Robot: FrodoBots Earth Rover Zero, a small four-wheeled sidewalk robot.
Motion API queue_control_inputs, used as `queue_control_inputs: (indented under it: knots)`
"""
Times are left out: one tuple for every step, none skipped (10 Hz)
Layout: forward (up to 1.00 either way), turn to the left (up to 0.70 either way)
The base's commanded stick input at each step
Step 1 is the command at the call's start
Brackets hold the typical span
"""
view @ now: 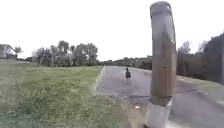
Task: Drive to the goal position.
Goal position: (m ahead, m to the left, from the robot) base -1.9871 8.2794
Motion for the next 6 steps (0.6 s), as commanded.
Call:
queue_control_inputs:
  knots:
    - [0.00,0.00]
    - [0.00,0.00]
    - [0.00,0.08]
    - [0.00,0.01]
    - [0.00,0.06]
    - [0.00,0.03]
